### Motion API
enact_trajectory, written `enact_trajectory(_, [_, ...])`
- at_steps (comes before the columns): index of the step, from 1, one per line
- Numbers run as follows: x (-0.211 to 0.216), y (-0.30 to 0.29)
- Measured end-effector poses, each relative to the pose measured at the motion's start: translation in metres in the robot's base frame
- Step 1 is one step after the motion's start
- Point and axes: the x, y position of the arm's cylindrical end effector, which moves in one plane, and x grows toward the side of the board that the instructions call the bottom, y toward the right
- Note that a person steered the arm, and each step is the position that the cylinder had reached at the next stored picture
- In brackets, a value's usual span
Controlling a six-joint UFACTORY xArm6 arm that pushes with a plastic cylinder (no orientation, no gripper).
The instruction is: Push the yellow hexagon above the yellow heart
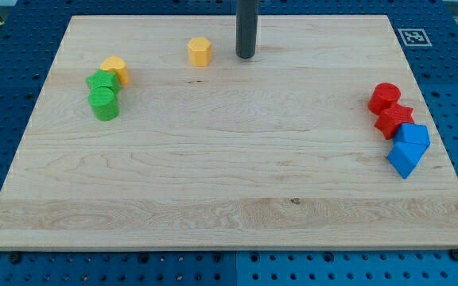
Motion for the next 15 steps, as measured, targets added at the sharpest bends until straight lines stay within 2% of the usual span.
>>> enact_trajectory(2, [-0.008, -0.123])
enact_trajectory(3, [-0.008, -0.123])
enact_trajectory(4, [-0.020, -0.099])
enact_trajectory(6, [-0.056, -0.157])
enact_trajectory(8, [-0.036, -0.207])
enact_trajectory(9, [-0.045, -0.202])
enact_trajectory(10, [-0.049, -0.166])
enact_trajectory(11, [-0.034, -0.157])
enact_trajectory(13, [-0.030, -0.189])
enact_trajectory(15, [-0.032, -0.179])
